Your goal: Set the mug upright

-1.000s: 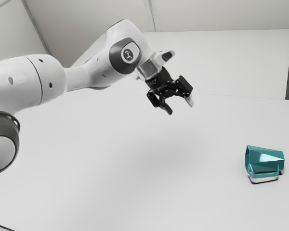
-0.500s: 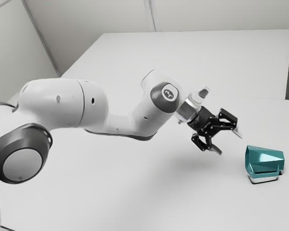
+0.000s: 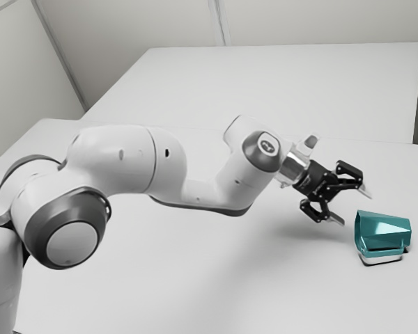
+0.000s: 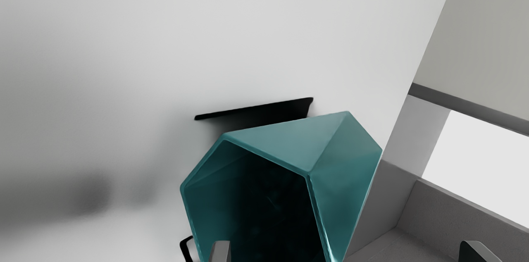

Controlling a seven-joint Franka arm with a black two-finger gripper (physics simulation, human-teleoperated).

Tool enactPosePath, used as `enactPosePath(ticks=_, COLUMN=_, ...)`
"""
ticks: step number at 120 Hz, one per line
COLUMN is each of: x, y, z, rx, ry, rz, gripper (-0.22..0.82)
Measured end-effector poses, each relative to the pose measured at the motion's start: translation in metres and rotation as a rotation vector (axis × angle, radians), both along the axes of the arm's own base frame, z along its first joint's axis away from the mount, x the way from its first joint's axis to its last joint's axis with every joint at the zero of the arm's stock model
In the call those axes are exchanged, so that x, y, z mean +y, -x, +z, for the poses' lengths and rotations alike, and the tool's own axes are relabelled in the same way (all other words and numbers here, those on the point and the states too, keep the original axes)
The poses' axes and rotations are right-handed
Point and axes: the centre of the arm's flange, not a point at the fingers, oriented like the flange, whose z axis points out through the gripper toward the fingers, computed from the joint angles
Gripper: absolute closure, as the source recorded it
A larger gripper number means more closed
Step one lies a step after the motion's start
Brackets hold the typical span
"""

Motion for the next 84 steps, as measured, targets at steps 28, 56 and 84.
enactPosePath(ticks=28, x=-0.022, y=0.015, z=-0.01, rx=0.04, ry=0.046, rz=0.009, gripper=0.0)
enactPosePath(ticks=56, x=-0.039, y=0.023, z=-0.016, rx=0.062, ry=0.08, rz=0.018, gripper=0.0)
enactPosePath(ticks=84, x=-0.042, y=0.019, z=-0.017, rx=0.056, ry=0.089, rz=0.025, gripper=0.0)
